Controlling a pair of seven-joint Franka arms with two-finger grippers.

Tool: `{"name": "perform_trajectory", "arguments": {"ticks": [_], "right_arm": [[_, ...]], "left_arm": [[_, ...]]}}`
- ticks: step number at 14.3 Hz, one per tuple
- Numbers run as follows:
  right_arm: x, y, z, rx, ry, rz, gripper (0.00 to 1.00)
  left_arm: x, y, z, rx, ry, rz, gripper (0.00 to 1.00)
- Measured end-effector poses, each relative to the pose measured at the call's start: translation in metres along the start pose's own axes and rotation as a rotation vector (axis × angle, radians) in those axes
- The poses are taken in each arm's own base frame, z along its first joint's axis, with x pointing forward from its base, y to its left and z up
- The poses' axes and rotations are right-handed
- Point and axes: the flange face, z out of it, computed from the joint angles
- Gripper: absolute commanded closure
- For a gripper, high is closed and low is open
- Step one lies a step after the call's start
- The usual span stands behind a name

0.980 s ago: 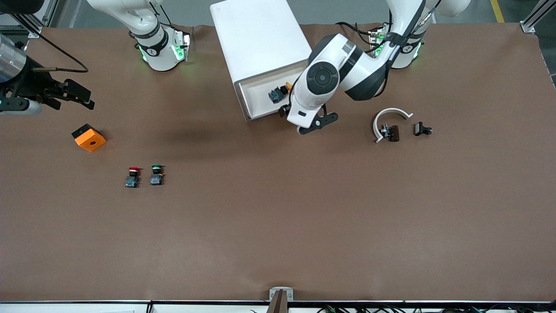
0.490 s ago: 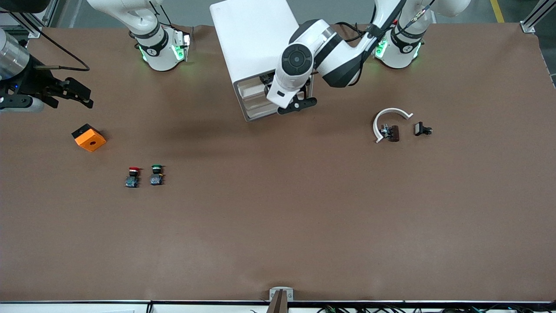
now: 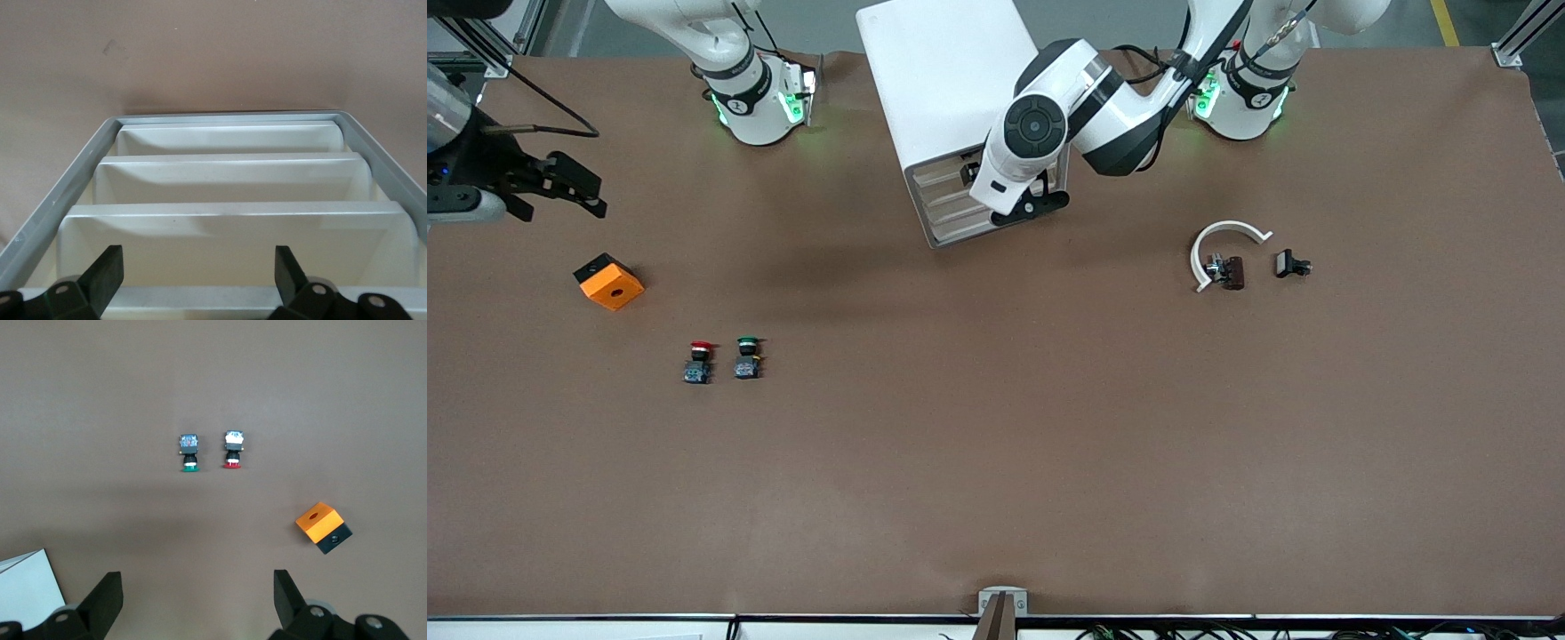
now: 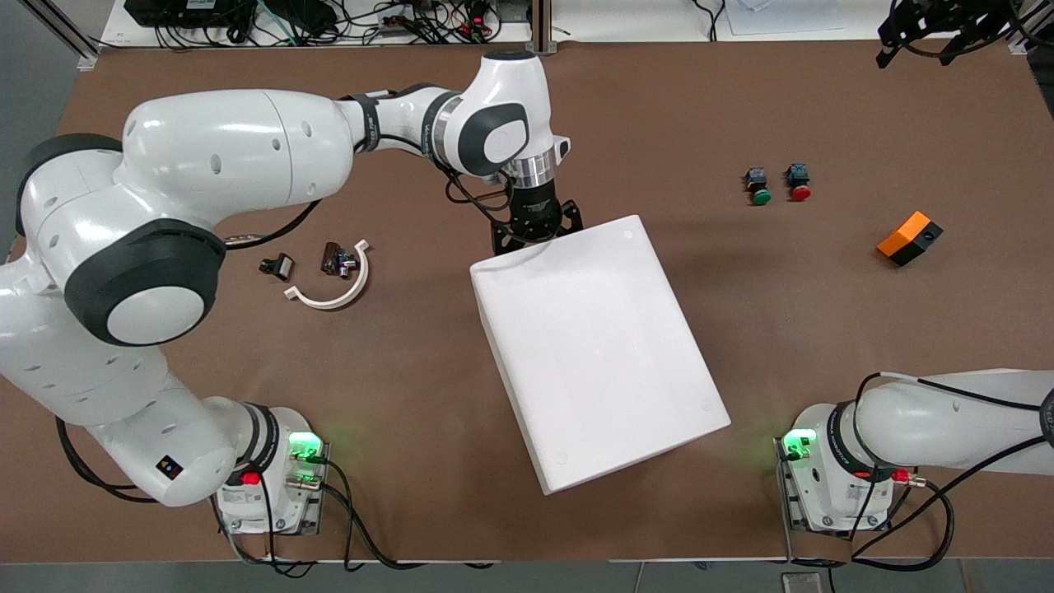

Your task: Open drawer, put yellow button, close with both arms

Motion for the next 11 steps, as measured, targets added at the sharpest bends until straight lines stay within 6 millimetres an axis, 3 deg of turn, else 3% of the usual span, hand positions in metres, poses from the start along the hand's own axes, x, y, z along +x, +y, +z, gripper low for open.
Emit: {"name": "perform_trajectory", "arguments": {"ticks": [2,4,6,8,11], "right_arm": [[0.000,0.001,-0.019,-0.002,0.023,-0.002,0.00],[-0.001,0.001,-0.033,-0.006,0.037,-0.003,0.00],[-0.001,0.004,-0.041,-0.008,0.048,0.000,0.00],[0.000,0.008,-0.041,-0.008,0.045,0.001,0.00],[0.002,0.010,-0.038,-0.009,0.037,0.002,0.00]], "left_arm": [[0.024,-0.005,-0.018,-0.045,0.015,-0.043,0.00],[0.089,-0.031,-0.068,-0.103,0.076,-0.125,0.00],[0.165,-0.085,-0.132,-0.147,0.141,-0.227,0.00],[0.222,-0.148,-0.188,-0.184,0.193,-0.324,0.00],[0.257,-0.227,-0.271,-0.240,0.256,-0.360,0.00]]}}
